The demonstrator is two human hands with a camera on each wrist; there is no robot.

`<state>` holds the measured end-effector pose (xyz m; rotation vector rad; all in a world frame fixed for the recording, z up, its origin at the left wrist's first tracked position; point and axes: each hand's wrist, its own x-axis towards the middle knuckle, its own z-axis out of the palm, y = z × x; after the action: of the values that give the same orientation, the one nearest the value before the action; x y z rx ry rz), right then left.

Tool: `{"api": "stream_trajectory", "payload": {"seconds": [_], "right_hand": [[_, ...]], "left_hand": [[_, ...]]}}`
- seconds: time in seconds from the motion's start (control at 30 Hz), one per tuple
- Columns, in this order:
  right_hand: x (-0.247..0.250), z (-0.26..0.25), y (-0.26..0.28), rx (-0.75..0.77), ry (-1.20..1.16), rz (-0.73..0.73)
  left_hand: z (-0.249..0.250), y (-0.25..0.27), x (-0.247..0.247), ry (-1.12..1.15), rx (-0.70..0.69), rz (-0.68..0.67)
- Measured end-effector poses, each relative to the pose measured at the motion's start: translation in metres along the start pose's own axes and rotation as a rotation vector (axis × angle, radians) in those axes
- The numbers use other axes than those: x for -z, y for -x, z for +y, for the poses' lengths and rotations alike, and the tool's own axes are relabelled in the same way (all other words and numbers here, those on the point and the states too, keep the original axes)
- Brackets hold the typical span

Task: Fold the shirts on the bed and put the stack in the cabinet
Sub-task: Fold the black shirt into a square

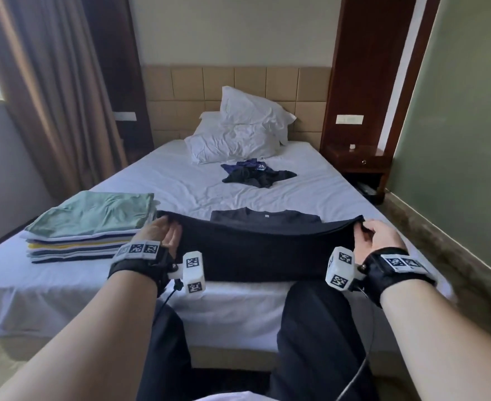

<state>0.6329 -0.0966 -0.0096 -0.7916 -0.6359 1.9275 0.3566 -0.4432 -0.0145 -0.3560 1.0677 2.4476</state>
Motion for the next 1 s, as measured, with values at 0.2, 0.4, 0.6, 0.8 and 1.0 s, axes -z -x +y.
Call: {"api": "stream_trajectory", "payload": {"seconds": [0.2, 0.4, 0.6, 0.8, 1.0], "right_hand": [[0.002, 0.023, -0.022, 0.194, 0.584, 0.095], [-0.012, 0.036, -0.08, 0.032, 0.429, 0.133], [-0.037, 0.049, -0.129, -0.128, 0.377, 0.311], [-0.061, 0.066, -0.183, -0.15, 0.316, 0.205], [-0.07, 0.091, -0.24, -0.154, 0.317, 0.198]], "left_hand": [[-0.014, -0.051, -0.003, -0.101, 0.188, 0.104], [-0.029, -0.107, -0.024, -0.102, 0.22, 0.125], [-0.041, -0.156, -0.056, -0.05, 0.103, 0.148], [-0.049, -0.215, -0.081, -0.069, 0.062, 0.136], [-0.069, -0.276, -0.093, -0.091, 0.059, 0.128]]}}
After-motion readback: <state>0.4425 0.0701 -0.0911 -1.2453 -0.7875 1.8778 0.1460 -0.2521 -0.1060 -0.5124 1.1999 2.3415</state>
